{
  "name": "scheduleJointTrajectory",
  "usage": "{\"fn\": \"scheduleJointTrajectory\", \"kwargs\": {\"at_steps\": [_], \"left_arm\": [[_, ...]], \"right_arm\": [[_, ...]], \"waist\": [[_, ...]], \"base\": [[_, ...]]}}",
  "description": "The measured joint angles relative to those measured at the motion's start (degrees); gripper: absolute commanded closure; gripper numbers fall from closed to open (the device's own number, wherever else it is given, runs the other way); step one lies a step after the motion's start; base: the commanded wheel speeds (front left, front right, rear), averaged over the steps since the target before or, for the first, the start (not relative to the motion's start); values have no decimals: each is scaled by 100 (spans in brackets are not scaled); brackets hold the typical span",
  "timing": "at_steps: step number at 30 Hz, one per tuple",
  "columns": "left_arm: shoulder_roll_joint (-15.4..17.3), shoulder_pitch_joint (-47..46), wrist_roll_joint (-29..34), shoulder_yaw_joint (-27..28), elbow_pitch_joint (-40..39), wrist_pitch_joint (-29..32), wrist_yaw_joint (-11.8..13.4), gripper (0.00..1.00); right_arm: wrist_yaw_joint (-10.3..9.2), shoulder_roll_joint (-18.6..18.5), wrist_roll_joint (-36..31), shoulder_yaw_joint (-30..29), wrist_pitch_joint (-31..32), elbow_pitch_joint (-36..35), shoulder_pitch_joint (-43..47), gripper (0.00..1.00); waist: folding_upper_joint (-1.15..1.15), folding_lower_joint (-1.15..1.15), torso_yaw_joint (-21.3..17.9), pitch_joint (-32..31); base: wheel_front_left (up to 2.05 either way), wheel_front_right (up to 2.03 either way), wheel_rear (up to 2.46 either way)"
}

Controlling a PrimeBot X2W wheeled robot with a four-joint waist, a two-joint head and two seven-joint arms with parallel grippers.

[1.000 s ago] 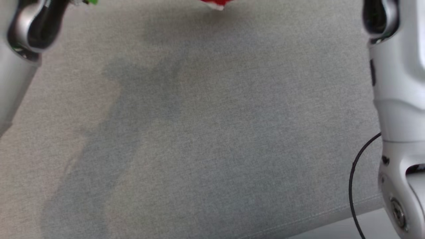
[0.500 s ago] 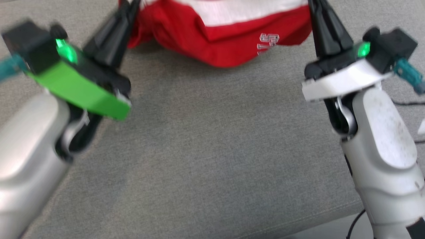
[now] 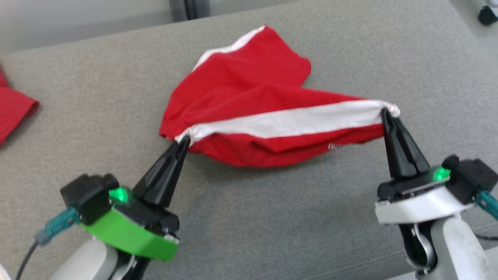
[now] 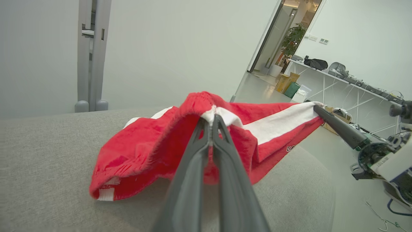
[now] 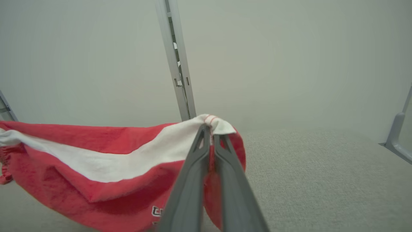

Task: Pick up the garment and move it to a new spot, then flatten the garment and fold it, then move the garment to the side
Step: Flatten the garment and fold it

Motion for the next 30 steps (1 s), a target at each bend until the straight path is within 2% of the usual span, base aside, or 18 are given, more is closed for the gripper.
{"fn": "scheduleJointTrajectory", "kwargs": {"at_steps": [7,14,19,30], "left_arm": [[-135,1180,218,454,-528,-8,165,100],[-334,1483,180,256,-308,-4,100,100],[-590,1407,-109,188,109,18,25,100],[-1251,391,-1060,196,1366,171,-82,100]], "right_arm": [[0,63,-157,-136,416,-748,904,100],[0,46,-430,-264,563,-857,978,100],[0,-213,-541,-218,575,-371,362,100],[0,-1067,-299,570,1034,1806,-2026,100]], "waist": [[0,0,26,-397],[0,0,252,-450],[0,0,442,-312],[0,0,898,223]], "base": [[0,0,0],[0,0,0],[0,0,0],[0,0,0]]}}
